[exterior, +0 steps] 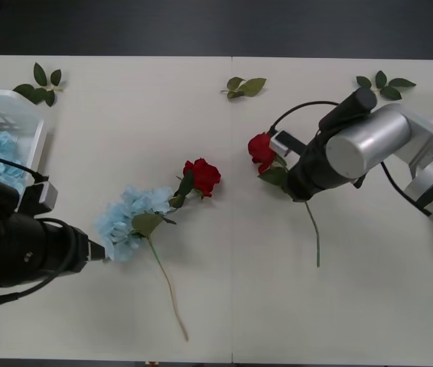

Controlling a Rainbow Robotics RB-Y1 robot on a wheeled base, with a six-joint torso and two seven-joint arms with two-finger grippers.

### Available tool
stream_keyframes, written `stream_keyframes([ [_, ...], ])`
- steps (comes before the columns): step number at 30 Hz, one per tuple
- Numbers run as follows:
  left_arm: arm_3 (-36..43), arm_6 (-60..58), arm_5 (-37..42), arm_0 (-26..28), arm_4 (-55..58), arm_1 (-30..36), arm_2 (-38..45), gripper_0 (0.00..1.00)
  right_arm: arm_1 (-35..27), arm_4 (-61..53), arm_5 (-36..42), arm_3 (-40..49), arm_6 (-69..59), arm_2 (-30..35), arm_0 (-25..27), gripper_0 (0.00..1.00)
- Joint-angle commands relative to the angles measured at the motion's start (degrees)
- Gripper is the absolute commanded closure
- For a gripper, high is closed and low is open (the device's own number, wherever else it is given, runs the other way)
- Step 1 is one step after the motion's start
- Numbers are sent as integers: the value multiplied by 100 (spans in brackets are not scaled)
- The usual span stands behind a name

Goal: Put the red flowers into the right box and the blue flowers into the left box

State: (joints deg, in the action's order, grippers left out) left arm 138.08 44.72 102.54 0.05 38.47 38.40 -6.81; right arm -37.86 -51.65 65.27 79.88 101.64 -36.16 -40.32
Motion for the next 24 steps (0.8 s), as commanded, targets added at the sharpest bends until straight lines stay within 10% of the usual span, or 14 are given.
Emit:
stream_keyframes([
  [1, 202, -412, -24, -84, -762, 27, -822, 0, -758, -557, -49, 186, -65, 390, -143, 100],
  [14, -299, -2178, -103, -875, -1694, -298, -2764, 0, -3456, -2139, -111, 405, -4, 522, 6, 100],
  [24, -1529, -2275, -867, -1359, -1966, -729, -3221, 0, -4423, -2745, -1166, -201, 269, 549, 938, 100],
])
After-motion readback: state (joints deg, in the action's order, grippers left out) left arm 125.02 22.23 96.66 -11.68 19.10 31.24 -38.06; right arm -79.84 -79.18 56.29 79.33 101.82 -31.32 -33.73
